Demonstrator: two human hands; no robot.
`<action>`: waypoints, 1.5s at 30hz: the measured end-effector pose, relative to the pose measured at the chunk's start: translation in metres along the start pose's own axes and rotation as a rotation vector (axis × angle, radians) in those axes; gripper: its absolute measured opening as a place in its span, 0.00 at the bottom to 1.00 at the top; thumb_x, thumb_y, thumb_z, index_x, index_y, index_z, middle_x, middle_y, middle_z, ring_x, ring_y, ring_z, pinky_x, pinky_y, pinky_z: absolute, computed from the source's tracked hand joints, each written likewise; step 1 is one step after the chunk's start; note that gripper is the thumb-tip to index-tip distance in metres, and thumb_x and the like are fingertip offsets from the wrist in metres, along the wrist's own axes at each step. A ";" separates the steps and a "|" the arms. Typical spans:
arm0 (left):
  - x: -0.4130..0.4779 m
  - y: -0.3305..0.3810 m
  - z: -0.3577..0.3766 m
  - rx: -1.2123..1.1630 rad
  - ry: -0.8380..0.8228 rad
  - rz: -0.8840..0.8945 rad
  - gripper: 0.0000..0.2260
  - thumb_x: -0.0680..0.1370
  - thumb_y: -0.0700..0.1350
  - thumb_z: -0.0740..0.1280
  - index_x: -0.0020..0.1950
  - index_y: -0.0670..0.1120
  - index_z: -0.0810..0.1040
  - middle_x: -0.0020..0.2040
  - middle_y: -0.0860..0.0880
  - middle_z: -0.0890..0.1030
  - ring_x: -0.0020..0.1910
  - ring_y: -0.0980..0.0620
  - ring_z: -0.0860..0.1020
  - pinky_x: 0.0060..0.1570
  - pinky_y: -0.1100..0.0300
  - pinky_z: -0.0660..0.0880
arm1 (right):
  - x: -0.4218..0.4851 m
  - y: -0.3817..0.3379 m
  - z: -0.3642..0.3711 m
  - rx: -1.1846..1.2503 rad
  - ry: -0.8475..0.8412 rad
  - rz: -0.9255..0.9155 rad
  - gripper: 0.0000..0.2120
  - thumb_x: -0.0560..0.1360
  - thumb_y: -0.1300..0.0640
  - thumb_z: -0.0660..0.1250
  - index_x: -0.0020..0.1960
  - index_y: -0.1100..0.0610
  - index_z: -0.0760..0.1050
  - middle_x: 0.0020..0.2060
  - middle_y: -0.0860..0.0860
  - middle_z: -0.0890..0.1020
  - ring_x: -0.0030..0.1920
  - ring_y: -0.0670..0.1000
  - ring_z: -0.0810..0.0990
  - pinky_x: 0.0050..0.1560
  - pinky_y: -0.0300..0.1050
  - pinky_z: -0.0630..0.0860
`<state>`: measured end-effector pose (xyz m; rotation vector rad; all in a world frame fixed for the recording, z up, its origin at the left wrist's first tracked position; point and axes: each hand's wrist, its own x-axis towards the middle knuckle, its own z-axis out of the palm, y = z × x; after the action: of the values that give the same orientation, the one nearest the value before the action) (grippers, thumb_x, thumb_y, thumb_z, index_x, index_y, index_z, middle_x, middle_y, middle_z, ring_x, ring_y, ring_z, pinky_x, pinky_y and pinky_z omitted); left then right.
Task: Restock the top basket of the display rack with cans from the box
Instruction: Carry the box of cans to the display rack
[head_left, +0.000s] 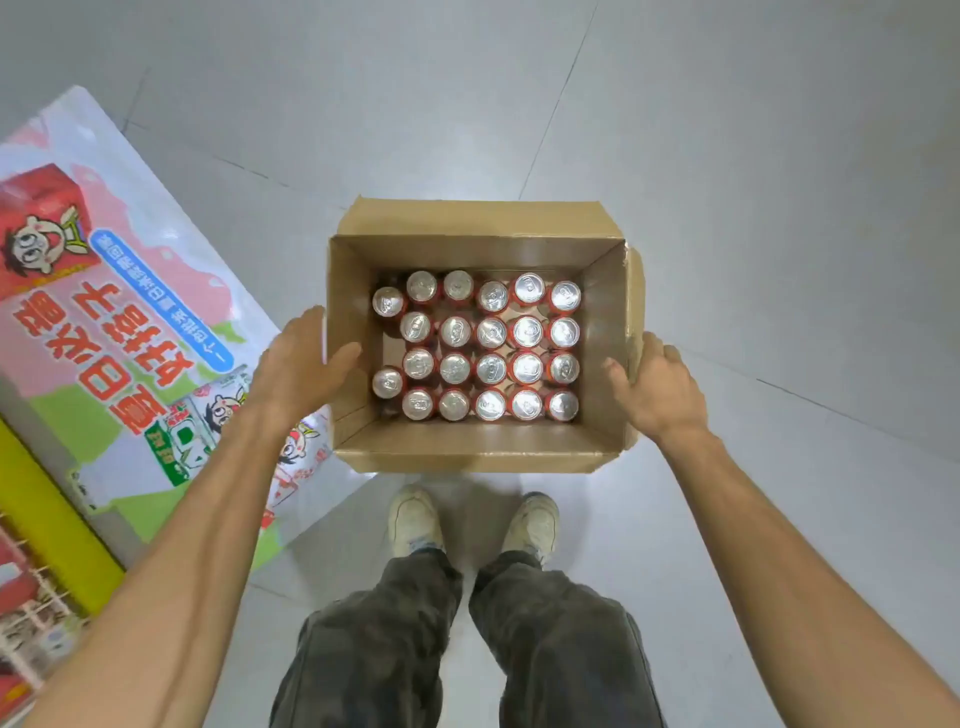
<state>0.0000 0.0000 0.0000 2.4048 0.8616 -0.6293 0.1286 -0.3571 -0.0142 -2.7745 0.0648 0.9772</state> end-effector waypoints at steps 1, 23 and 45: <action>0.010 -0.007 0.012 -0.045 0.031 -0.039 0.29 0.81 0.55 0.67 0.75 0.41 0.66 0.71 0.38 0.74 0.68 0.36 0.73 0.64 0.43 0.71 | 0.011 0.004 0.011 0.059 0.024 -0.011 0.26 0.81 0.42 0.63 0.72 0.56 0.66 0.64 0.60 0.75 0.62 0.66 0.76 0.57 0.59 0.75; 0.071 -0.058 0.105 -0.304 0.348 -0.136 0.20 0.81 0.46 0.68 0.36 0.34 0.71 0.25 0.43 0.68 0.27 0.43 0.65 0.29 0.55 0.63 | 0.088 0.046 0.096 0.578 0.197 -0.101 0.06 0.76 0.47 0.65 0.48 0.45 0.80 0.39 0.69 0.80 0.40 0.70 0.79 0.43 0.65 0.83; -0.040 -0.052 0.055 -0.309 0.284 -0.123 0.23 0.78 0.44 0.71 0.27 0.42 0.65 0.22 0.44 0.64 0.25 0.48 0.61 0.29 0.56 0.62 | -0.052 0.074 0.056 0.681 0.176 0.025 0.10 0.81 0.56 0.68 0.48 0.43 0.83 0.33 0.66 0.79 0.29 0.59 0.73 0.36 0.57 0.80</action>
<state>-0.0765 -0.0152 -0.0349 2.1987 1.1392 -0.1786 0.0457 -0.4193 -0.0376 -2.2150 0.3815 0.5643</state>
